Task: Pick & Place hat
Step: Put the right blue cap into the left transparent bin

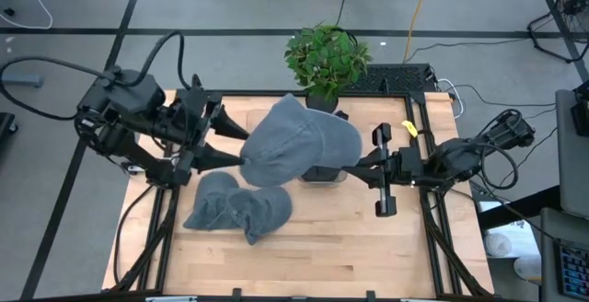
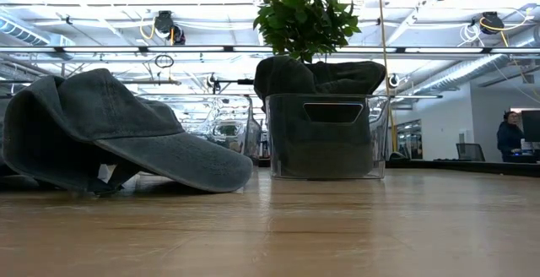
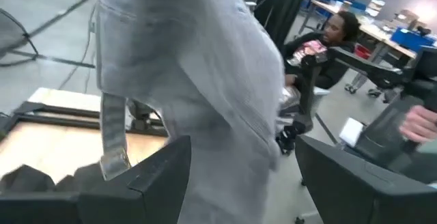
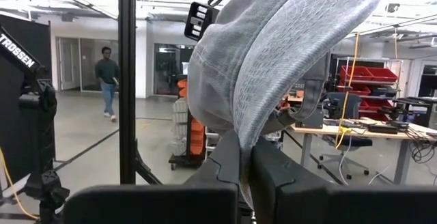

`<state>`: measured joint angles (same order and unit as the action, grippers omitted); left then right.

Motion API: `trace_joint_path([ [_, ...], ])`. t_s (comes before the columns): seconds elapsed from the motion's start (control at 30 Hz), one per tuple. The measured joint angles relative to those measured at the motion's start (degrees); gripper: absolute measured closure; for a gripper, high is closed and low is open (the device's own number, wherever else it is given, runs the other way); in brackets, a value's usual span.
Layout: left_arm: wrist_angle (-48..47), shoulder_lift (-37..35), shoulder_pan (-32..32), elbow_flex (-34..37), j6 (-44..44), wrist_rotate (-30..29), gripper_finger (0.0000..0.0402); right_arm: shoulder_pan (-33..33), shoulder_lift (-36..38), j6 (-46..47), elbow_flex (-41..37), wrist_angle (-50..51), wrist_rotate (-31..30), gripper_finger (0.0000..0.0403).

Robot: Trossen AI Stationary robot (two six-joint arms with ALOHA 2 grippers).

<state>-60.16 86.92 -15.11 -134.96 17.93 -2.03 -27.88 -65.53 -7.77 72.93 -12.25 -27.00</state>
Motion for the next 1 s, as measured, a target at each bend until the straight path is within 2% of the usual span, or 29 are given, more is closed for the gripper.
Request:
trace_joint_path([
  [0.33,3.48,2.02,0.74,-0.04,0.14,-0.77,0.0133,0.0,-0.62,0.06,0.0,0.07,0.0,0.0403],
  [0.67,3.25,4.54,-0.16,0.0,1.89,3.66,0.0142,0.0,-0.62,-0.83,0.02,0.15,-0.22,0.0403],
  [0.77,3.23,4.63,-0.31,0.0,2.1,5.03,0.018,0.02,-0.62,-1.04,0.02,0.41,-0.27,0.0403],
  [1.0,3.36,4.62,-0.28,0.0,0.76,6.61,0.0331,0.02,-0.62,-1.79,0.02,0.53,-1.49,0.0403],
])
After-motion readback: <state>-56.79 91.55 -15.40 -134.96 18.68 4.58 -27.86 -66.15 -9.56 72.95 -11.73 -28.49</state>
